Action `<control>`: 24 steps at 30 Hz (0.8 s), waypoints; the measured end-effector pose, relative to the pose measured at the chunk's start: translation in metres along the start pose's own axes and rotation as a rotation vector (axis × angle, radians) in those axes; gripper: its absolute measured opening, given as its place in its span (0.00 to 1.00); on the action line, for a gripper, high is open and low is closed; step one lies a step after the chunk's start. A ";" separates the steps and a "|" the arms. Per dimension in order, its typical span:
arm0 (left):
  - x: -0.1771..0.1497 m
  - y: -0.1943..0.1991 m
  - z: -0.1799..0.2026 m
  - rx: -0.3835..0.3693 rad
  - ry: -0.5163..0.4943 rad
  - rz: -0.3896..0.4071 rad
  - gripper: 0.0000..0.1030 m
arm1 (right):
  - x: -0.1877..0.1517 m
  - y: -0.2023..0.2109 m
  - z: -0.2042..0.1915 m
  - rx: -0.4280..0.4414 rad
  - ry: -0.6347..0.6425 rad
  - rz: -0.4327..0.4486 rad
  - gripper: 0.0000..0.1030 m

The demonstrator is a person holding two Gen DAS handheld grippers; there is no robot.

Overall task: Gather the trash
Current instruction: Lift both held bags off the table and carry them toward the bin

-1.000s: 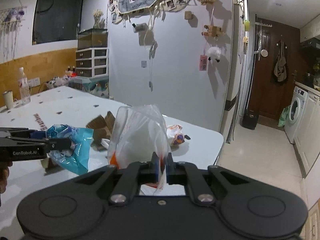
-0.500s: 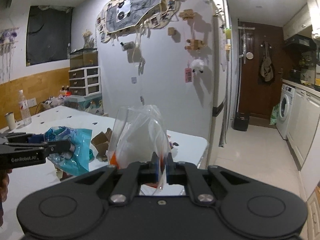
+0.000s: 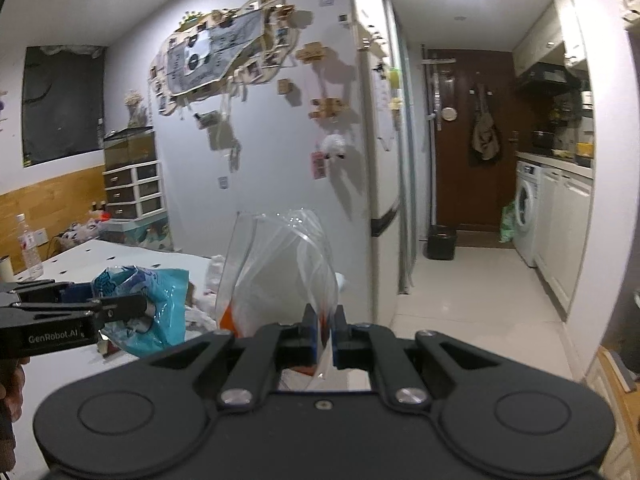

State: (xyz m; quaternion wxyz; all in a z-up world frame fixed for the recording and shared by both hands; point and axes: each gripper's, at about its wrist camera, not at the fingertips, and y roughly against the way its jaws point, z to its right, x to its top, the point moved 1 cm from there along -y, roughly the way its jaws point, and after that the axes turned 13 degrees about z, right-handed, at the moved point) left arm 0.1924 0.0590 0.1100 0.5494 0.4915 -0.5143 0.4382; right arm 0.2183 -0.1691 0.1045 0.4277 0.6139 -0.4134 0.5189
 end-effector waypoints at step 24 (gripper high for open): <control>-0.066 -0.050 0.136 -0.199 0.002 -0.160 0.46 | -0.075 0.054 0.130 -0.222 -0.155 -0.080 0.06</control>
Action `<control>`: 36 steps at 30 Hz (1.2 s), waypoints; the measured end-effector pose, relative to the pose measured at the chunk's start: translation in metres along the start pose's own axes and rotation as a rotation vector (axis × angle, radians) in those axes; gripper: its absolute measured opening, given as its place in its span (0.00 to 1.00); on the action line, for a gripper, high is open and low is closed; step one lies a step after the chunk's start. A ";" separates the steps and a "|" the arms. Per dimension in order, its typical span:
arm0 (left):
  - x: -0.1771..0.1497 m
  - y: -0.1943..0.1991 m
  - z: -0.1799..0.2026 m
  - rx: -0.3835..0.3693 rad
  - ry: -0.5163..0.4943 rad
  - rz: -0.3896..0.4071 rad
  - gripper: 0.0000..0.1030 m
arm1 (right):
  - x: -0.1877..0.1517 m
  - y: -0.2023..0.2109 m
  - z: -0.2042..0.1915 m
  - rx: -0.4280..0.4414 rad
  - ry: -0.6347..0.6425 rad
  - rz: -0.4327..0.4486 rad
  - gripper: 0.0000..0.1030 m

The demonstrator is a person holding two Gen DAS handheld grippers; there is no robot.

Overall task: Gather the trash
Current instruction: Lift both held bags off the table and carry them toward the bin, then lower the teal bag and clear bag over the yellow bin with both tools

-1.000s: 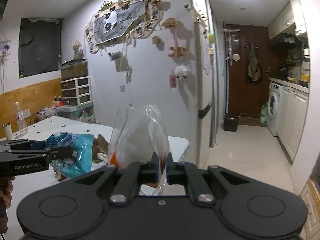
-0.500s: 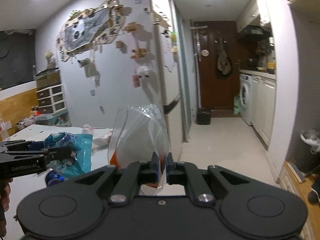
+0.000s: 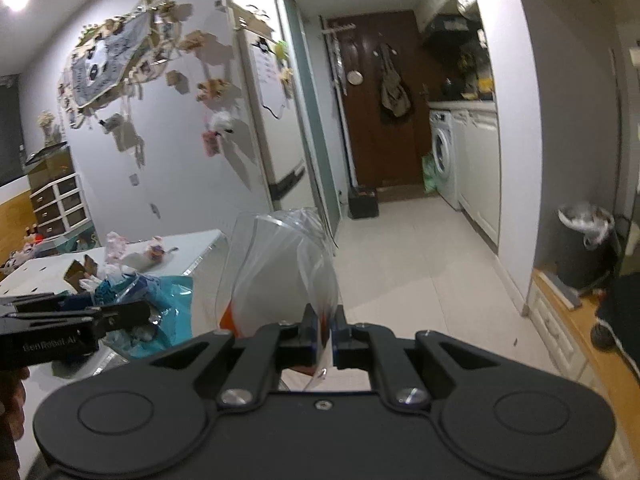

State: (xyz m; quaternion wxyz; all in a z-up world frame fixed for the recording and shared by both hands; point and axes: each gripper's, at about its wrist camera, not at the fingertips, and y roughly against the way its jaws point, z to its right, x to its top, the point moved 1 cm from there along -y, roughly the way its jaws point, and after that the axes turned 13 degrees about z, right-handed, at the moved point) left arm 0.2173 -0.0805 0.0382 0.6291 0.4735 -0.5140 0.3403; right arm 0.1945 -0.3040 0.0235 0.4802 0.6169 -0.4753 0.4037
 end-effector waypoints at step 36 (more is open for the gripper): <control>-0.208 -0.217 0.007 -0.022 0.043 -0.635 0.46 | -0.221 -0.162 0.093 -0.176 -0.210 -0.628 0.07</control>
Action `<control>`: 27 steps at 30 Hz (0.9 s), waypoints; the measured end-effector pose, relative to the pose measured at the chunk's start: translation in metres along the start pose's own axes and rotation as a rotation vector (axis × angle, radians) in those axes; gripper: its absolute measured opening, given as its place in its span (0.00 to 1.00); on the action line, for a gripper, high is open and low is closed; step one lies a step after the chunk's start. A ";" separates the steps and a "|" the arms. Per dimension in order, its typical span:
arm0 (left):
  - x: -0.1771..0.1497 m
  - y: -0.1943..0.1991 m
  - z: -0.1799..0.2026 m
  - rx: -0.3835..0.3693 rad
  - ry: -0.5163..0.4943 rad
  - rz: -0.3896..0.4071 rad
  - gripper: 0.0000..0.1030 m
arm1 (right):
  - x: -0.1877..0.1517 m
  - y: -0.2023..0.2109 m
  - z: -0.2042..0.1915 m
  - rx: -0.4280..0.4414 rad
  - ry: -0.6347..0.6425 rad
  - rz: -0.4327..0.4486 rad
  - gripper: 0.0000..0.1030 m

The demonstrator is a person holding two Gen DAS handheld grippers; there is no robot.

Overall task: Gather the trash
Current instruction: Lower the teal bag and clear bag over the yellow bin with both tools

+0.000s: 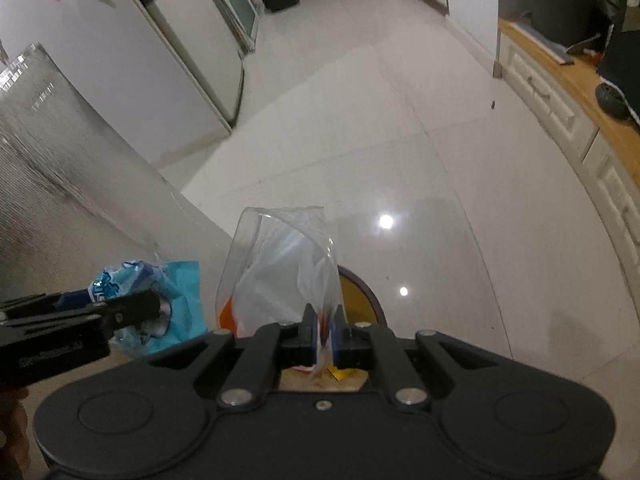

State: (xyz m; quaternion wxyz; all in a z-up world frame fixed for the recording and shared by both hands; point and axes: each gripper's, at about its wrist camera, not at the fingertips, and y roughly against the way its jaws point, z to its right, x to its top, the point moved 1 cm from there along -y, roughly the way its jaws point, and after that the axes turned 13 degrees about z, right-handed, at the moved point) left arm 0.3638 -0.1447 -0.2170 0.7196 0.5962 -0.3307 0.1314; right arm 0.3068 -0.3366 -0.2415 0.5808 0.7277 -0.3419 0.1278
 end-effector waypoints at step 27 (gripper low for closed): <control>-0.036 -0.108 -0.019 0.015 0.018 -0.306 0.75 | -0.005 -0.074 0.005 0.002 0.053 -0.178 0.07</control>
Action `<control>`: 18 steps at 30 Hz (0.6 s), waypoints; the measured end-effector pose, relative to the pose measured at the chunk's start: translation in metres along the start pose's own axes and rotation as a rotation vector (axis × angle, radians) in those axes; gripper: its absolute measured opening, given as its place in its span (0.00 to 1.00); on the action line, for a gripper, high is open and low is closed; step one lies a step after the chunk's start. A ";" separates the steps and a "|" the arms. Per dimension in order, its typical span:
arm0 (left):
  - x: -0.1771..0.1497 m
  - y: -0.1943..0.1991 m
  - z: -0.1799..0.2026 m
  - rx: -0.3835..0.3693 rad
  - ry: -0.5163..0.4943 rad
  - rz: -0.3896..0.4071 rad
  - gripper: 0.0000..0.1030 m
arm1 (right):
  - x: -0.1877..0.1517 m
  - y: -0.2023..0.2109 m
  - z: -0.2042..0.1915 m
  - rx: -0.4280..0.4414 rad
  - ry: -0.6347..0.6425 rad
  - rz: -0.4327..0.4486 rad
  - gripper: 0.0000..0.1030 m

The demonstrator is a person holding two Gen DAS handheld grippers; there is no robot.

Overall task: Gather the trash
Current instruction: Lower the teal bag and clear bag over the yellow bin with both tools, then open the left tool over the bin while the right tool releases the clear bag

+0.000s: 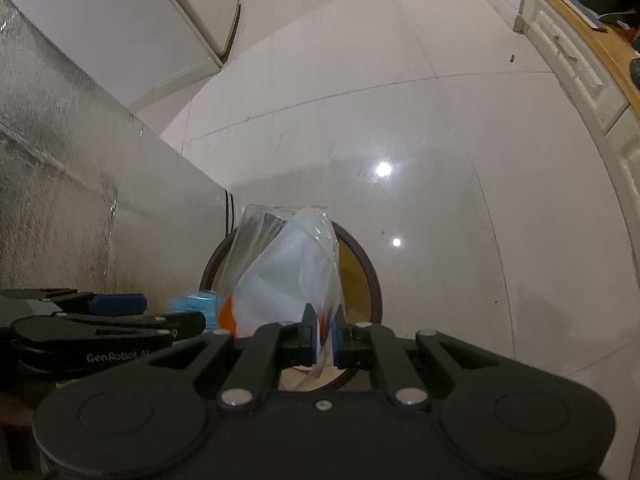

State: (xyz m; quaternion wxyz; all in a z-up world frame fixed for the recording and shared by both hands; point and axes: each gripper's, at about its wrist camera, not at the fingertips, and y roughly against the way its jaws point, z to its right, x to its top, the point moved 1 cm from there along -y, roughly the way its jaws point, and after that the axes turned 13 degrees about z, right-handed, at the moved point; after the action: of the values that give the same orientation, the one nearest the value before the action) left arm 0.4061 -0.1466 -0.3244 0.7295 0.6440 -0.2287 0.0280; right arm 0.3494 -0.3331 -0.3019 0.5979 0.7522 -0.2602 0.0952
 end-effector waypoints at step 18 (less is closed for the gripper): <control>-0.011 -0.004 -0.028 0.082 0.034 -0.052 0.98 | -0.003 -0.028 -0.016 0.013 0.054 -0.073 0.12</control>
State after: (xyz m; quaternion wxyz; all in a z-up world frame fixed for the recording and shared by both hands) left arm 0.4062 -0.1174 -0.3336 0.7068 0.6784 -0.1984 0.0293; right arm 0.3638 -0.3130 -0.3232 0.6029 0.7622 -0.2155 0.0953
